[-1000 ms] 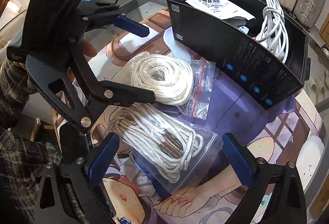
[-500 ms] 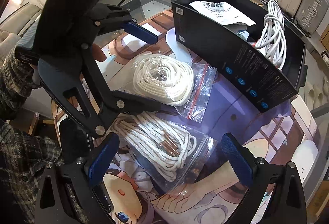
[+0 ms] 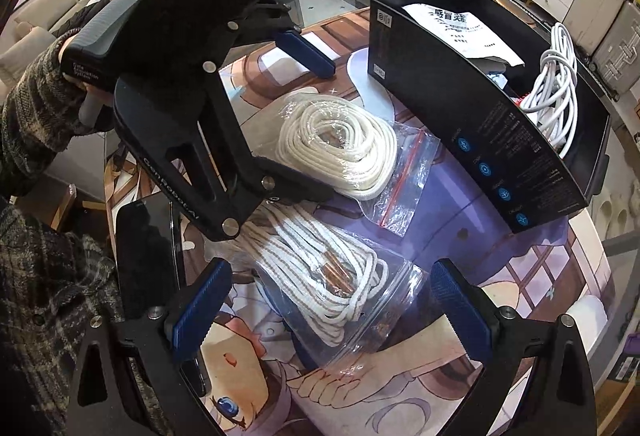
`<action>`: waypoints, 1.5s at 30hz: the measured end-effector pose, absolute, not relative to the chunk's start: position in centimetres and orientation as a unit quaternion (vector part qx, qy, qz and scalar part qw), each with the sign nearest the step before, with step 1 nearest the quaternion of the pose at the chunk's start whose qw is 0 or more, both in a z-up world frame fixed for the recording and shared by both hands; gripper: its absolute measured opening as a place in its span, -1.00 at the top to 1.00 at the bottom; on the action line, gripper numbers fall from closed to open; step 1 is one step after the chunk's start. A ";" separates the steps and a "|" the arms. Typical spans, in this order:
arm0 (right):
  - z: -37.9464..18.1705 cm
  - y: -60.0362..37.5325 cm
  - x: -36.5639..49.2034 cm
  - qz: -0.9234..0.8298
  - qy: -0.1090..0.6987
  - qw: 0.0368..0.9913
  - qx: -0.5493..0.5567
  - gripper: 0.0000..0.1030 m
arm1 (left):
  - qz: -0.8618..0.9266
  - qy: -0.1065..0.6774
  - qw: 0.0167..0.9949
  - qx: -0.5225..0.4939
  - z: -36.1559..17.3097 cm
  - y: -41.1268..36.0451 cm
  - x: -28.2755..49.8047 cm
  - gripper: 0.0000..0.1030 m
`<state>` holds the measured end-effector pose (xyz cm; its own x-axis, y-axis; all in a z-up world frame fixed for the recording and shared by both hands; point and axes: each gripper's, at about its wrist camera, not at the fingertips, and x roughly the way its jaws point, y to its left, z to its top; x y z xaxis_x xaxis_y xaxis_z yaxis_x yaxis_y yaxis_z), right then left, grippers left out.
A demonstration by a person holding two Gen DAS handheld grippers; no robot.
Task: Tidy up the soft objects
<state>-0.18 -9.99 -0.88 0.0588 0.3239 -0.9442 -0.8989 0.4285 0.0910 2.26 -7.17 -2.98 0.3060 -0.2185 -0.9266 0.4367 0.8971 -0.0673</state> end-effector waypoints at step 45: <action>-5.1 -5.4 -1.2 0.454 0.515 0.662 -0.300 0.14 | -0.233 0.518 0.811 0.141 -1.3 -4.6 2.1 -0.34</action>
